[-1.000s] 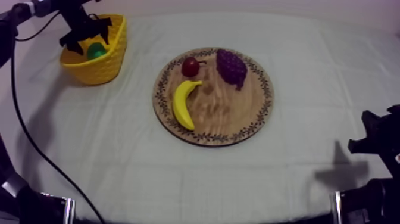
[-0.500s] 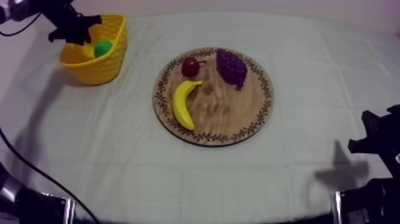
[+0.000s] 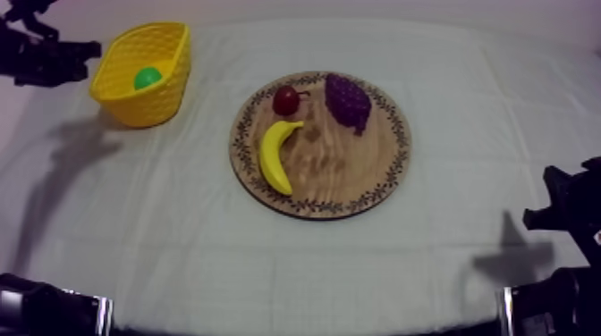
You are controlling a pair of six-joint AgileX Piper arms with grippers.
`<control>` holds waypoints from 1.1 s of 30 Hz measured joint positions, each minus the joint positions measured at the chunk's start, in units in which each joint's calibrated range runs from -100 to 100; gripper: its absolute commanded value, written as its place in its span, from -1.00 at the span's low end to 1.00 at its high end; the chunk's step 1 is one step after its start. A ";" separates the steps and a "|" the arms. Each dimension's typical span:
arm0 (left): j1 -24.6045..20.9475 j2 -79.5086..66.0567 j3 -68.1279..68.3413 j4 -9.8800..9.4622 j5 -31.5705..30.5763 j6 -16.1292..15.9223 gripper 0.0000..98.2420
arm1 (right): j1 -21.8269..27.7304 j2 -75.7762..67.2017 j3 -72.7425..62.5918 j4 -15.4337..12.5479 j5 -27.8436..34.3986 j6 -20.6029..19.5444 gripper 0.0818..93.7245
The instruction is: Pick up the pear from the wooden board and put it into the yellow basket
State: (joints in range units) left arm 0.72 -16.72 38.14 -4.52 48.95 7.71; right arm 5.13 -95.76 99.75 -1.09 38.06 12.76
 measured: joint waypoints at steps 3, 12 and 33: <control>-0.09 -9.31 7.61 -0.31 -0.89 0.12 -1.00 | 0.00 0.00 0.00 0.00 0.00 0.00 -0.99; 0.81 -39.80 32.14 -0.83 -2.45 1.58 -1.00 | 0.00 0.00 0.00 0.00 -0.09 0.00 -0.99; 2.21 -83.17 60.29 2.27 -9.93 -4.38 -1.00 | -0.07 0.00 0.00 0.00 0.05 0.00 -0.99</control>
State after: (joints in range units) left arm 2.93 -99.90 98.43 -2.25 39.02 3.33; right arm 5.06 -95.76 99.75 -1.09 38.10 12.76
